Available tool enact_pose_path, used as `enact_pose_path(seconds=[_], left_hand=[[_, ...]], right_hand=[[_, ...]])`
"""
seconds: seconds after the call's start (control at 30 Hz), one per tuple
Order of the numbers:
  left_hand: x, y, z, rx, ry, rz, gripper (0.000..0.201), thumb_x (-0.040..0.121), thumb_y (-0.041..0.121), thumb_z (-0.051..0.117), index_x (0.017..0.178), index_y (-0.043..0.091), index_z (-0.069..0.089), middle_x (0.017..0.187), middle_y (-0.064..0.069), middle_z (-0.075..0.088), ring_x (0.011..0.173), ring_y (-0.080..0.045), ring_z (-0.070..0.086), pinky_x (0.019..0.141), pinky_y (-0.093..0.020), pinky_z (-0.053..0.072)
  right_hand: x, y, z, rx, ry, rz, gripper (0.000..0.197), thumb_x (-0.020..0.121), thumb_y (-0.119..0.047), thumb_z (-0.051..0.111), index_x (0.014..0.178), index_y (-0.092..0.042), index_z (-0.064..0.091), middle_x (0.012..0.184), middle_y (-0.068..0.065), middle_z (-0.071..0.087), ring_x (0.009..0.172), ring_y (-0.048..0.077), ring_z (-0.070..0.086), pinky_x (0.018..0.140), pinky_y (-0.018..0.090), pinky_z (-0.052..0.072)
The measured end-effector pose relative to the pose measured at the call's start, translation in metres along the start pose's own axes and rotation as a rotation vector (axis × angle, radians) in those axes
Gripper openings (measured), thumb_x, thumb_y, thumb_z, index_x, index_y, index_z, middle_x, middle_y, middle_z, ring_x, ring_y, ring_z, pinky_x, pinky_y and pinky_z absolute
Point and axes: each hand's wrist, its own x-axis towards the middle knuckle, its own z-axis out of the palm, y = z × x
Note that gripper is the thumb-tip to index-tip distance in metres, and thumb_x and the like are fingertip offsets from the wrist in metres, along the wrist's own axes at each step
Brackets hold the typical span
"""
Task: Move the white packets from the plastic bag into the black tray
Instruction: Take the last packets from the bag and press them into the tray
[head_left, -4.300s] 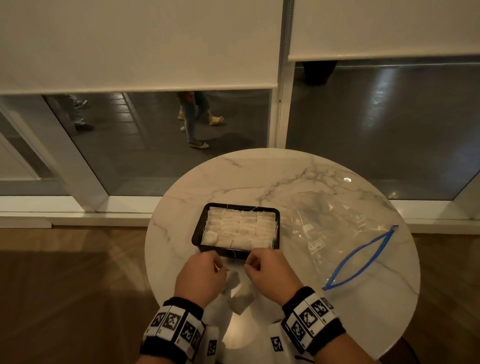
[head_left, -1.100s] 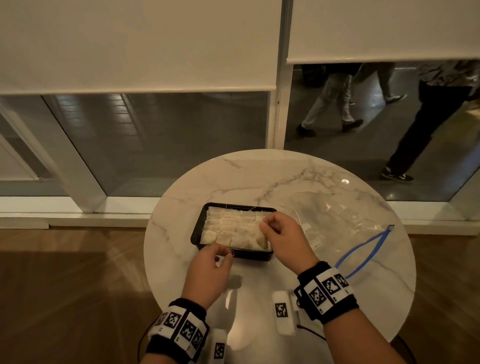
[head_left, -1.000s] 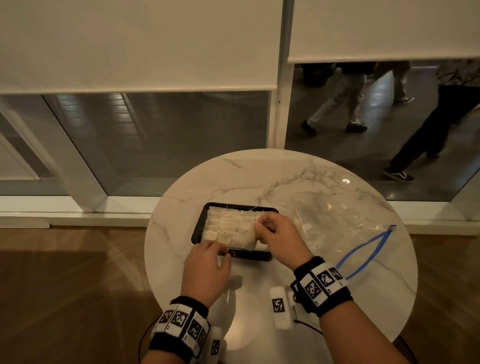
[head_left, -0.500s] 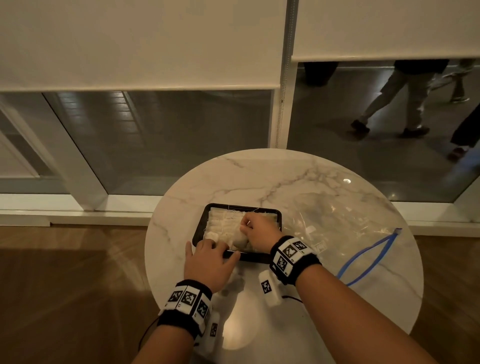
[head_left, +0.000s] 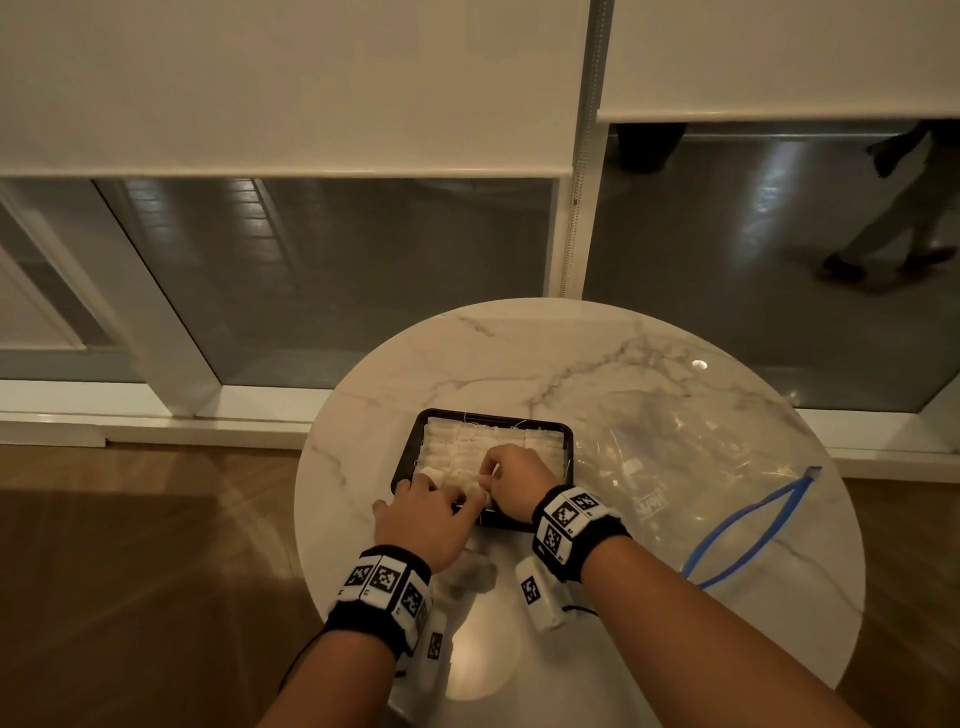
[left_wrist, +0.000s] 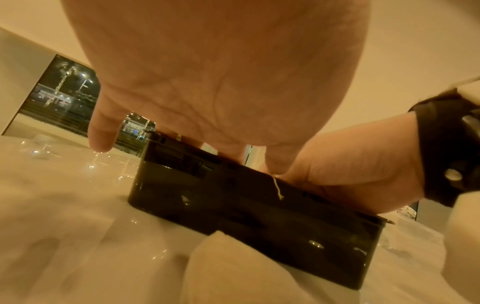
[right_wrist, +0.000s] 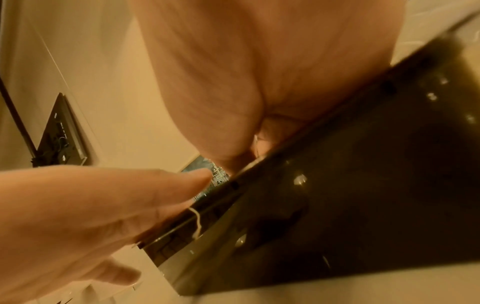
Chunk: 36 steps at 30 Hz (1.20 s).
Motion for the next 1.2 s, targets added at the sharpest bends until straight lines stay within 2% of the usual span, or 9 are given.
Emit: enact_pose_path(seconds=[0.2,0.3,0.4,0.5,0.6,0.73,0.8,0.93,1.2], left_hand=[[0.000,-0.001,0.005,-0.030,0.022,-0.005,0.060,0.095,0.072,0.020,0.120,0.040,0.064,0.127,-0.003,0.054,0.120,-0.023,0.045,0.098,-0.050,0.039],[0.000,0.000,0.006,-0.068,0.030,-0.006,0.062,0.095,0.072,0.021,0.115,0.036,0.067,0.125,-0.004,0.054,0.118,-0.023,0.043,0.097,-0.048,0.039],[0.001,-0.001,0.009,-0.101,0.035,-0.009,0.063,0.095,0.074,0.022,0.115,0.035,0.068,0.126,-0.004,0.053,0.120,-0.024,0.042,0.098,-0.048,0.040],[0.001,-0.001,0.010,-0.109,0.030,-0.005,0.062,0.094,0.074,0.023,0.116,0.035,0.067,0.127,-0.005,0.052,0.120,-0.024,0.041,0.099,-0.048,0.040],[0.001,-0.002,0.010,-0.111,0.039,-0.001,0.058,0.096,0.071,0.026,0.118,0.034,0.065,0.128,-0.007,0.051,0.120,-0.025,0.040,0.099,-0.047,0.041],[-0.001,-0.004,0.012,-0.125,0.054,0.007,0.054,0.098,0.068,0.027,0.118,0.032,0.063,0.126,-0.007,0.051,0.119,-0.025,0.040,0.100,-0.047,0.042],[-0.002,-0.004,0.012,-0.114,0.064,0.014,0.055,0.098,0.068,0.026,0.119,0.032,0.061,0.127,-0.007,0.050,0.118,-0.025,0.040,0.099,-0.047,0.043],[-0.001,-0.003,0.013,-0.100,0.065,0.010,0.056,0.098,0.069,0.027,0.122,0.031,0.059,0.128,-0.009,0.049,0.119,-0.026,0.040,0.098,-0.047,0.043],[-0.002,-0.003,0.015,-0.160,0.078,0.010,0.054,0.097,0.069,0.026,0.119,0.032,0.059,0.126,-0.007,0.047,0.120,-0.025,0.038,0.100,-0.047,0.043]], right_hand=[[0.000,0.005,0.007,0.007,0.044,0.004,0.008,0.095,-0.022,0.062,0.090,-0.019,0.066,0.089,0.004,0.067,0.082,0.021,0.065,0.074,0.030,0.054],[0.001,0.005,0.008,-0.005,0.064,0.004,0.008,0.094,-0.024,0.063,0.090,-0.020,0.068,0.091,0.006,0.070,0.083,0.021,0.067,0.077,0.036,0.058],[0.000,0.006,0.007,-0.016,0.091,-0.014,0.005,0.092,-0.027,0.065,0.095,-0.025,0.067,0.096,0.002,0.067,0.083,0.018,0.065,0.079,0.040,0.059],[-0.005,0.007,0.003,0.004,0.144,-0.040,0.016,0.091,-0.029,0.066,0.107,-0.027,0.063,0.103,-0.004,0.058,0.087,0.015,0.059,0.081,0.036,0.055],[-0.011,0.011,-0.003,0.029,0.176,-0.067,0.016,0.091,-0.027,0.064,0.107,-0.026,0.063,0.099,-0.007,0.059,0.086,0.013,0.059,0.080,0.033,0.055],[-0.026,0.014,-0.005,0.024,0.067,-0.147,0.017,0.093,-0.027,0.059,0.108,-0.024,0.068,0.096,-0.007,0.067,0.083,0.009,0.061,0.078,0.027,0.055],[-0.031,0.015,-0.002,0.024,0.015,-0.165,0.024,0.096,-0.031,0.053,0.117,-0.028,0.064,0.103,-0.006,0.069,0.090,0.011,0.063,0.082,0.031,0.056],[-0.037,0.014,0.001,-0.058,-0.027,-0.169,0.036,0.096,-0.038,0.040,0.131,-0.042,0.047,0.109,-0.004,0.071,0.097,0.017,0.064,0.085,0.041,0.056],[-0.039,0.013,0.002,-0.209,-0.090,-0.176,0.037,0.101,-0.040,0.031,0.136,-0.040,0.044,0.128,0.004,0.062,0.115,0.025,0.059,0.098,0.044,0.047]])
